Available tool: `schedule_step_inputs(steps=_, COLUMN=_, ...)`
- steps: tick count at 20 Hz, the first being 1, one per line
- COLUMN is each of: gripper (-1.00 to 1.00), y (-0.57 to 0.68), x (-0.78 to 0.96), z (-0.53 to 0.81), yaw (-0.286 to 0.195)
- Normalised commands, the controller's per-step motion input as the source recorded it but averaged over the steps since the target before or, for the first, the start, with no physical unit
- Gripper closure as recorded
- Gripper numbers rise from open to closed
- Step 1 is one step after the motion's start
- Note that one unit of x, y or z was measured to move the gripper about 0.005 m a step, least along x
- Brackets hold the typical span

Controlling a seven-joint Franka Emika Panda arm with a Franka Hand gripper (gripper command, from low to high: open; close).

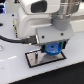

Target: Insert the blue gear onto the right peg, followed by the red gear

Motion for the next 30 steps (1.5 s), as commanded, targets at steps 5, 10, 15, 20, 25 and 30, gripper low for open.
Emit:
schedule_step_inputs(steps=5, gripper=1.0, y=-0.02, x=0.13, z=-0.19, yaw=0.0)
schedule_step_inputs(steps=10, gripper=1.0, y=0.02, x=0.03, z=-0.09, yaw=0.0)
schedule_step_inputs(steps=15, gripper=-1.0, y=0.07, x=-0.02, z=0.09, yaw=0.0)
schedule_step_inputs(steps=20, gripper=-1.0, y=0.15, x=-0.18, z=0.46, yaw=0.0)
schedule_step_inputs(steps=25, gripper=-1.0, y=0.2, x=-0.43, z=0.26, yaw=0.0)
schedule_step_inputs(steps=30, gripper=-1.0, y=0.21, x=-0.62, z=0.01, yaw=0.0)
